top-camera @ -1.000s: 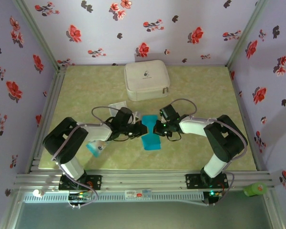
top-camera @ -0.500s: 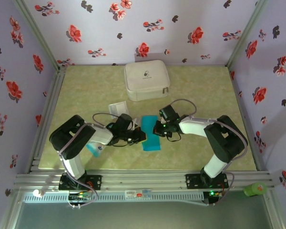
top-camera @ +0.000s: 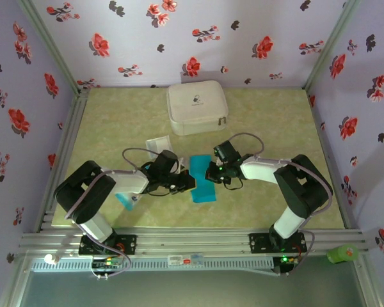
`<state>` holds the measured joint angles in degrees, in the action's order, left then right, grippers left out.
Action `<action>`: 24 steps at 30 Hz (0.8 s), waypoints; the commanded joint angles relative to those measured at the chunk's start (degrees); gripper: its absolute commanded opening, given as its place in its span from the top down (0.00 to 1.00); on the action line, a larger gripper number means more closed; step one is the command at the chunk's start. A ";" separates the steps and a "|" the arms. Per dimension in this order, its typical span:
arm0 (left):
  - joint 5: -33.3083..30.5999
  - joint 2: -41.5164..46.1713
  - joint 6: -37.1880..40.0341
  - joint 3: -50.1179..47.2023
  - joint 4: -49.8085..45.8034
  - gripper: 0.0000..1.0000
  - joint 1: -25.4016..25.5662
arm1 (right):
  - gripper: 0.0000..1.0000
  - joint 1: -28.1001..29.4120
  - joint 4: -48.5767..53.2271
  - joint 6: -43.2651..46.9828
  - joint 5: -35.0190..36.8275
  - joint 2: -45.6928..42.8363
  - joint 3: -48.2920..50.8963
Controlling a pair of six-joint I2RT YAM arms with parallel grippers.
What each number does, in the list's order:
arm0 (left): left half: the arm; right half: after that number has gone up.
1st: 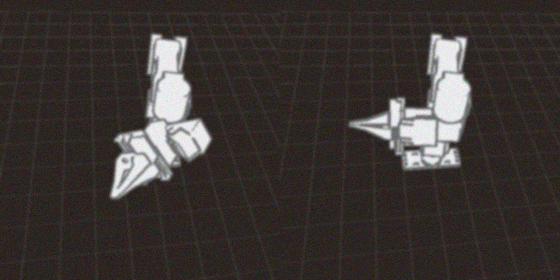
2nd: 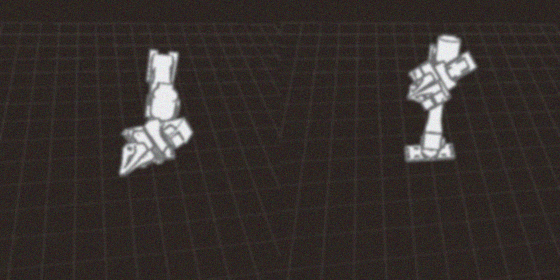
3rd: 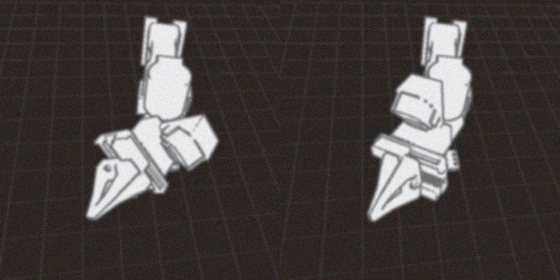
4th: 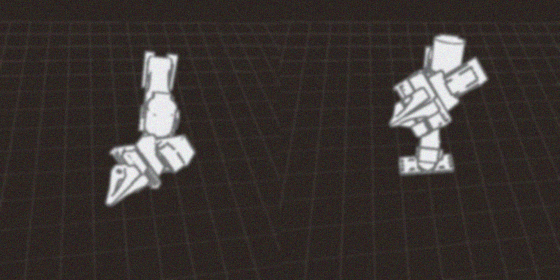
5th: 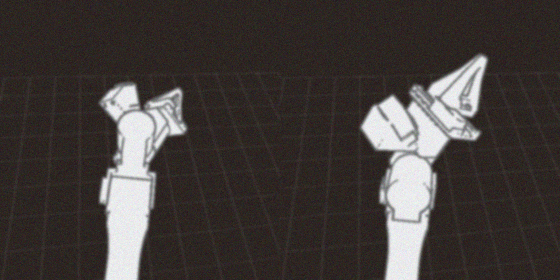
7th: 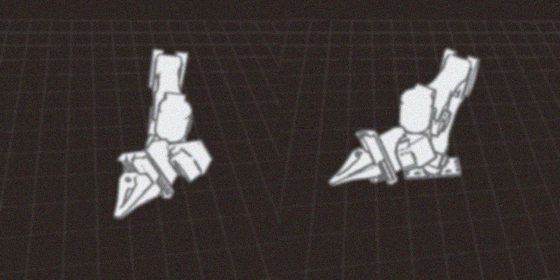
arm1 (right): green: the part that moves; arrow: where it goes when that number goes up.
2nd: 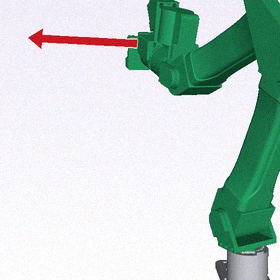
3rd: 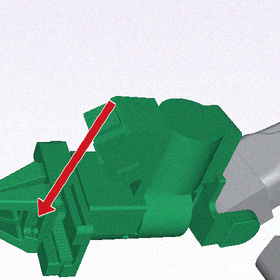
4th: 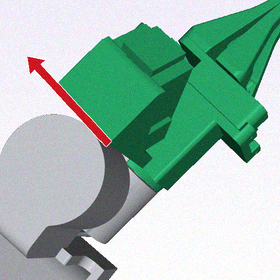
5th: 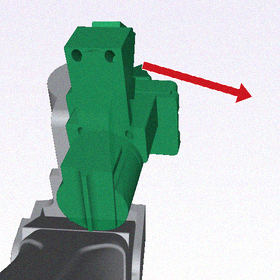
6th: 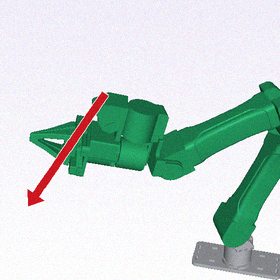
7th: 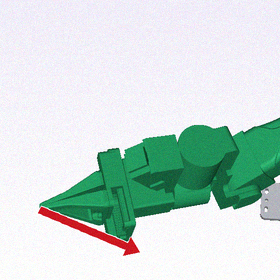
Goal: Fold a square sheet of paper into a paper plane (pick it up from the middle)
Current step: First fold the square sheet of paper in half at the center of the table.
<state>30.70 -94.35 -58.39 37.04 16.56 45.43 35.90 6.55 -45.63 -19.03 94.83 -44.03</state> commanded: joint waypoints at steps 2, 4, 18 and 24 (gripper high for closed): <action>0.86 -1.98 -0.63 1.32 0.92 0.99 1.33 | 1.00 0.31 5.51 -1.02 4.11 1.11 2.51; 0.38 -3.17 -0.51 0.62 1.15 0.99 1.43 | 1.00 0.31 5.49 -0.87 3.98 1.31 2.46; -3.06 -0.96 3.22 -5.11 -5.12 1.00 2.46 | 1.00 0.36 5.93 -0.79 4.10 1.40 2.35; -4.82 5.03 0.80 -1.61 -6.40 1.00 4.18 | 1.00 0.36 5.76 -0.91 4.04 1.26 2.53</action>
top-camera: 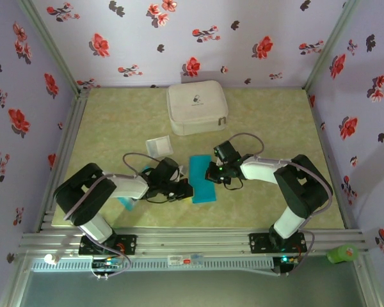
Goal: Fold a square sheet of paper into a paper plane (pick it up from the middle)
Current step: First fold the square sheet of paper in half at the center of the table.
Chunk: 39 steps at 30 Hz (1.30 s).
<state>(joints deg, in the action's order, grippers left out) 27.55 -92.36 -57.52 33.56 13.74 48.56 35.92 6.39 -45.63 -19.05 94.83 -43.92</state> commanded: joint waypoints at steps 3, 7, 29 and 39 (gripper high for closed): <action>-2.55 3.64 -1.44 2.50 -2.49 1.00 1.28 | 1.00 0.31 5.68 -1.04 4.11 1.14 2.60; -0.37 0.76 -1.64 3.12 -0.50 1.00 1.89 | 1.00 0.36 5.91 -0.77 3.89 1.39 2.27; -3.03 2.17 2.75 -3.18 -8.65 0.99 4.12 | 1.00 0.38 5.43 -1.31 4.98 0.78 4.21; -3.75 5.46 6.35 0.17 -14.53 0.98 4.53 | 1.00 0.30 5.47 -1.06 4.56 0.92 3.79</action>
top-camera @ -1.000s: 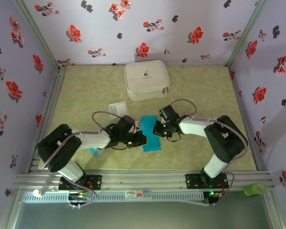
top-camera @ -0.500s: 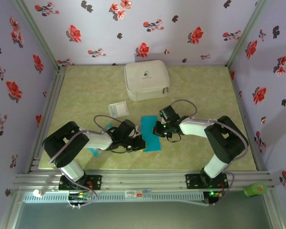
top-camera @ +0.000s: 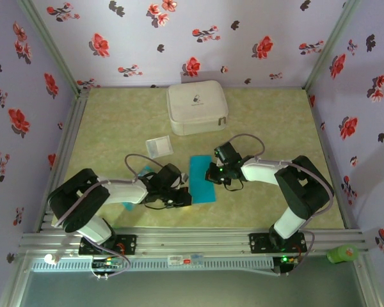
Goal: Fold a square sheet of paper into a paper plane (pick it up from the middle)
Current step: First fold the square sheet of paper in half at the center of the table.
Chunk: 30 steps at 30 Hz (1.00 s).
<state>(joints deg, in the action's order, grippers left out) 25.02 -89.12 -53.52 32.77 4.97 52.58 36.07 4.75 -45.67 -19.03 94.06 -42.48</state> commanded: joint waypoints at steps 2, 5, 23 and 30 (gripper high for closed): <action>-1.57 4.55 2.54 0.92 -5.06 0.98 0.10 | 1.00 0.22 7.20 -0.69 4.27 1.65 2.12; 0.23 7.09 2.59 1.05 -3.92 0.96 -3.33 | 1.00 0.22 7.55 -0.32 3.76 1.72 1.62; 5.69 -10.50 7.68 18.36 -3.94 0.94 -13.80 | 1.00 0.22 9.95 3.31 1.27 3.67 -0.76; 5.67 -14.79 7.99 21.20 -4.67 0.93 -14.25 | 1.00 0.14 9.89 3.20 1.23 4.63 -1.11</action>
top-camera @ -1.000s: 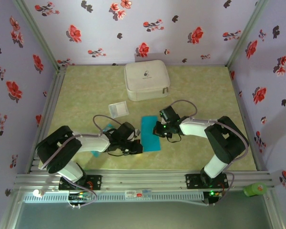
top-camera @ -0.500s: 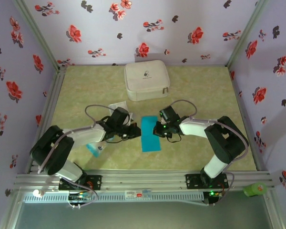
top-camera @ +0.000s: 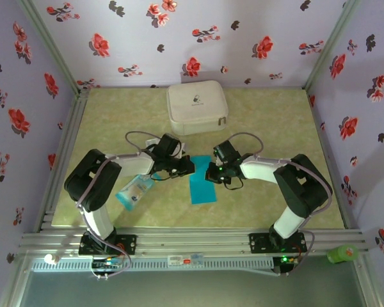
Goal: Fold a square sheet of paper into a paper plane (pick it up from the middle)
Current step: First fold the square sheet of paper in half at the center of the table.
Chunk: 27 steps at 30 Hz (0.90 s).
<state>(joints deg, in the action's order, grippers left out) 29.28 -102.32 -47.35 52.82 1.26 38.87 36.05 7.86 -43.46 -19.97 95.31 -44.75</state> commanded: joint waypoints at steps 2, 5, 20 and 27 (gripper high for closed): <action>1.15 -2.70 1.98 0.14 -0.55 0.94 -0.68 | 1.00 0.11 6.94 0.94 2.09 3.58 1.16; 0.61 -4.38 1.27 -2.64 1.65 0.94 -1.14 | 1.00 0.16 6.76 0.83 2.08 3.51 1.12; 1.47 -0.65 1.56 5.55 -6.19 0.93 -2.56 | 1.00 0.19 7.96 0.66 2.52 3.04 0.63; 0.96 -4.04 2.31 7.31 -8.88 0.98 -3.49 | 1.00 0.16 8.04 0.57 2.69 2.98 0.35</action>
<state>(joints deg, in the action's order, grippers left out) 30.76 -105.27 -46.33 59.92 -4.01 35.99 36.05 8.56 -43.46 -20.53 95.81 -45.50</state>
